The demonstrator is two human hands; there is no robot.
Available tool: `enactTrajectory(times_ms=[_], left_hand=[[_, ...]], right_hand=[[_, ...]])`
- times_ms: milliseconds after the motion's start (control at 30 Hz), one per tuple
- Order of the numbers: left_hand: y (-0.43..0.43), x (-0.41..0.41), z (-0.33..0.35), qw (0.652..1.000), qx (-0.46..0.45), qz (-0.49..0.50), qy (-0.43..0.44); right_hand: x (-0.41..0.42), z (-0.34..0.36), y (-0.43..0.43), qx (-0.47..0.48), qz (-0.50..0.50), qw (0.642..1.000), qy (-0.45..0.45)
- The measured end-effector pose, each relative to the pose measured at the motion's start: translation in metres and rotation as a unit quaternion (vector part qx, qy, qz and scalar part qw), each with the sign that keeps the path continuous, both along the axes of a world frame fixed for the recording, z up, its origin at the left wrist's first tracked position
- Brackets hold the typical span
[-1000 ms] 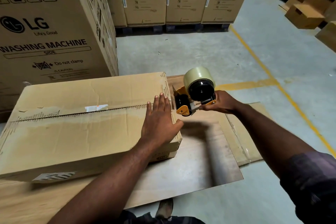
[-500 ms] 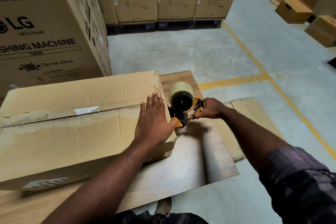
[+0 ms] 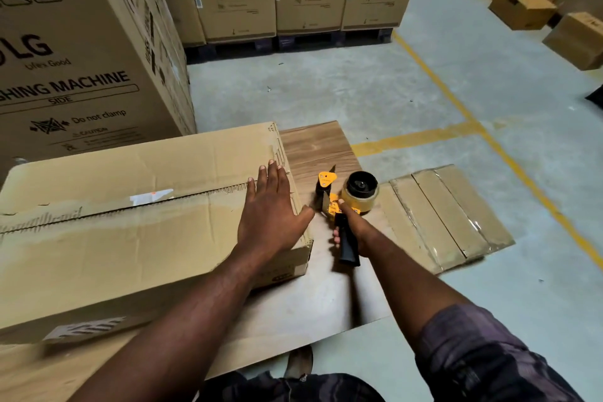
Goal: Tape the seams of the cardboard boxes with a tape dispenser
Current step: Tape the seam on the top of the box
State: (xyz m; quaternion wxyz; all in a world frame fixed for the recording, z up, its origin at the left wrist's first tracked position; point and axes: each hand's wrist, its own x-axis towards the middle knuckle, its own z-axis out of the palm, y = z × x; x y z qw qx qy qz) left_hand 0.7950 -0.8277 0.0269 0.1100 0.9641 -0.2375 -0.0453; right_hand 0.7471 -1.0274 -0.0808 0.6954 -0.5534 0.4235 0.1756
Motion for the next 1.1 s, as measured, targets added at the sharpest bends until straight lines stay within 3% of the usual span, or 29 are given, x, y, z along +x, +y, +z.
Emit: enactTrajectory(times_ms=[33, 100, 167, 233, 300, 367, 433, 467, 600, 667, 733, 833, 900, 967, 1033, 1100], left_hand=[[0.0, 0.0, 0.0, 1.0, 0.0, 0.0, 0.0], [0.0, -0.001, 0.0, 1.0, -0.003, -0.001, 0.001], [0.001, -0.001, 0.0, 1.0, -0.011, 0.002, 0.001], [0.001, 0.0, 0.001, 0.999, -0.037, 0.012, 0.003], [0.001, 0.001, 0.001, 0.997, -0.075, 0.021, 0.007], [0.002, 0.002, 0.003, 0.993, -0.111, 0.026, 0.015], [0.004, 0.002, 0.004, 0.99, -0.139, 0.031, 0.016], [0.004, 0.003, 0.004, 0.988, -0.151, 0.034, 0.016], [0.005, 0.002, 0.001, 0.985, -0.167, 0.034, 0.009], [0.006, 0.002, 0.0, 0.984, -0.177, 0.038, 0.008], [0.006, 0.002, -0.001, 0.981, -0.189, 0.042, 0.009], [0.006, 0.002, 0.001, 0.978, -0.206, 0.041, 0.011], [0.008, 0.003, 0.001, 0.974, -0.223, 0.045, 0.016], [0.009, 0.003, 0.001, 0.968, -0.244, 0.053, 0.025], [0.008, 0.007, 0.004, 0.96, -0.269, 0.063, 0.046], [0.012, 0.013, 0.011, 0.943, -0.314, 0.077, 0.077]], right_hand=[[0.001, 0.002, -0.001, -0.017, 0.013, 1.0, -0.004], [0.002, 0.014, -0.007, -0.167, 0.117, 0.978, 0.037], [0.005, 0.036, -0.012, -0.316, 0.258, 0.907, 0.107], [0.017, 0.063, -0.009, -0.378, 0.329, 0.861, 0.086], [0.033, 0.093, 0.008, -0.36, 0.287, 0.886, -0.052], [0.047, 0.112, 0.038, -0.158, 0.16, 0.955, -0.195], [0.054, 0.116, 0.069, -0.013, 0.133, 0.962, -0.236], [0.053, 0.111, 0.08, 0.001, 0.14, 0.962, -0.234], [0.042, 0.074, 0.082, -0.034, 0.16, 0.972, -0.17], [0.039, 0.084, 0.076, -0.095, 0.175, 0.971, -0.133], [0.045, 0.095, 0.074, -0.173, 0.127, 0.958, -0.193], [0.051, 0.108, 0.082, -0.145, 0.088, 0.949, -0.265], [0.05, 0.106, 0.088, -0.133, 0.157, 0.957, -0.207], [0.046, 0.108, 0.092, -0.187, 0.182, 0.957, -0.129], [0.048, 0.115, 0.098, -0.351, 0.112, 0.917, -0.156], [0.05, 0.13, 0.111, -0.452, 0.02, 0.854, -0.258]])
